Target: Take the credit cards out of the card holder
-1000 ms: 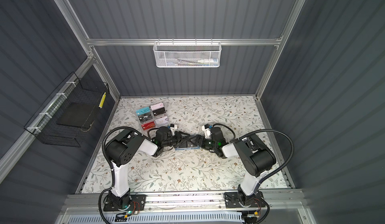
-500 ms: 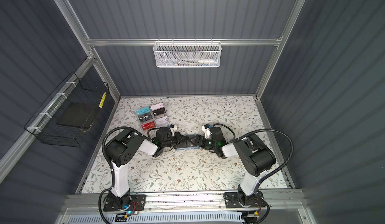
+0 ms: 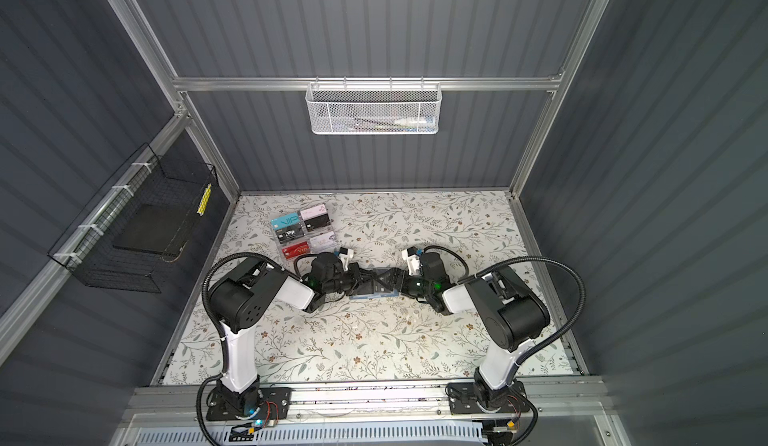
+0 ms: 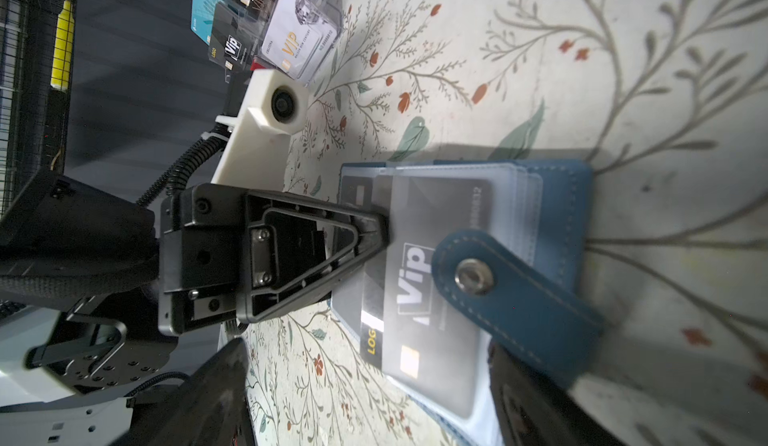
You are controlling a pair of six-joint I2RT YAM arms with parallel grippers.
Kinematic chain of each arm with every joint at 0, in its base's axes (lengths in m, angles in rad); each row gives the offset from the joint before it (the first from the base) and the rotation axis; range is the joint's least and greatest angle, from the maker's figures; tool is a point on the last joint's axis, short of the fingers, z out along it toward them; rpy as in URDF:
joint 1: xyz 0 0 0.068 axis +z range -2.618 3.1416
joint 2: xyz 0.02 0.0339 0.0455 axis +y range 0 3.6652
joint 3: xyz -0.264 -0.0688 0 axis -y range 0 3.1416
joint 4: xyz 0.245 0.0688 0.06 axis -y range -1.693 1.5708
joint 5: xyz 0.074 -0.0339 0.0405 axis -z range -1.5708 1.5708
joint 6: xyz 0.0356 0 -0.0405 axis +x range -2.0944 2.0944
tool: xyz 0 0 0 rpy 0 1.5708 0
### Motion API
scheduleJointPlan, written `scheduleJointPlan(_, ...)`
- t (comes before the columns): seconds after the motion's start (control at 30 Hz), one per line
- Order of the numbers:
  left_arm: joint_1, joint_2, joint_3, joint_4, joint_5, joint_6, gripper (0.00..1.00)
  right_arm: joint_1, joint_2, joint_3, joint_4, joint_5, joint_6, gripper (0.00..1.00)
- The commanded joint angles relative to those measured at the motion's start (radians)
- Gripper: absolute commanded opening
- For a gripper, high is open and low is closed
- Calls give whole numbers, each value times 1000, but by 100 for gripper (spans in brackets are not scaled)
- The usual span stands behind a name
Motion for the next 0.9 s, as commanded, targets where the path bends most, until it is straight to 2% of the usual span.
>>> scheduleJointPlan(0.0, -5, -30, -12, -127, -19, 91, 0, 0, 40, -4, -82, 20, 0, 94)
scheduleJointPlan(0.13, -1, -45, -12, -159, -29, 119, 0, -2, 49, -4, -68, 16, 5, 99)
scheduleJointPlan(0.6, 15, -134, 42, -385, -48, 301, 0, -3, 58, -8, -39, -4, 12, 99)
scheduleJointPlan(0.87, 16, -218, 144, -678, -106, 503, 0, -7, 15, -16, -47, -12, 8, 99)
